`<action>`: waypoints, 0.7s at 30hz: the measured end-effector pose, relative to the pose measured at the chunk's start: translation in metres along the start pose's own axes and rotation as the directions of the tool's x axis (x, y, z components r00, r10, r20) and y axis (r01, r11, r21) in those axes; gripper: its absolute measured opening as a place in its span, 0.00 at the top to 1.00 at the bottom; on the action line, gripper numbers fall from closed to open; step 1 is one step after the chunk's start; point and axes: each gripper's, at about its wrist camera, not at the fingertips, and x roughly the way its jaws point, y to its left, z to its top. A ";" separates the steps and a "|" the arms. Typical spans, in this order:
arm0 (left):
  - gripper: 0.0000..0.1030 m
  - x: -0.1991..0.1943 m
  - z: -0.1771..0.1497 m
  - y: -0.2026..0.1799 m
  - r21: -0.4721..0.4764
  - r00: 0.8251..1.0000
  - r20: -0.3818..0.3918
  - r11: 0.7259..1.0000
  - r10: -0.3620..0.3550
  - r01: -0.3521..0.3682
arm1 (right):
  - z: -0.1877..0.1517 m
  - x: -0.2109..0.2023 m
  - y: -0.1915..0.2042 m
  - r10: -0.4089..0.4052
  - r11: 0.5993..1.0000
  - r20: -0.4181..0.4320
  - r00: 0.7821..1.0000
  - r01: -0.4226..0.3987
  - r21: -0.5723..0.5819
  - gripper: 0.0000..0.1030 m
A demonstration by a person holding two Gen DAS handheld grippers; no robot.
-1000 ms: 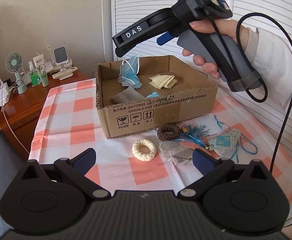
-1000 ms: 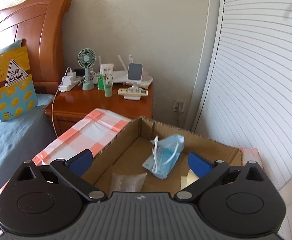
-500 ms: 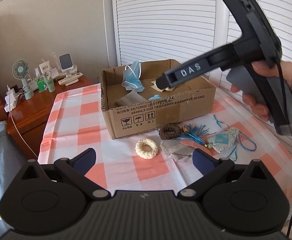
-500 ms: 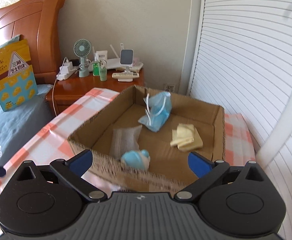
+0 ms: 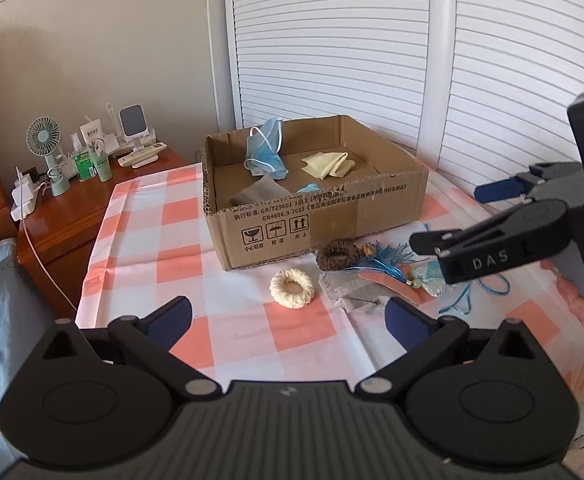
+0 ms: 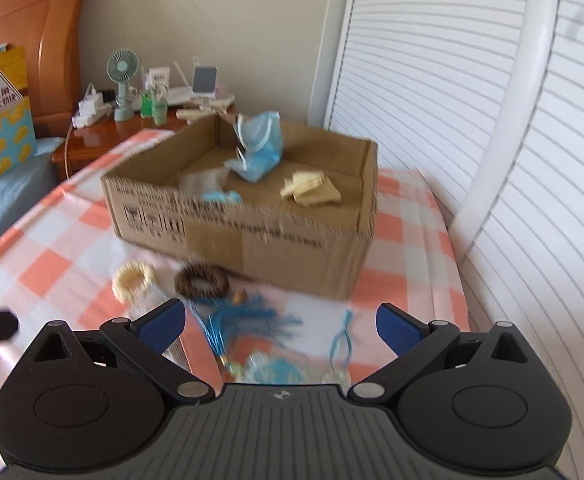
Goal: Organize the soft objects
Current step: 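Move the right gripper down to the blue embroidered sachet on the cloth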
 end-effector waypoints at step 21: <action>0.01 0.028 -0.001 -0.012 0.021 0.997 -0.082 1.000 -0.010 0.012 | -0.020 0.045 -0.023 -0.043 0.996 -0.097 0.994 0.050 0.078 0.00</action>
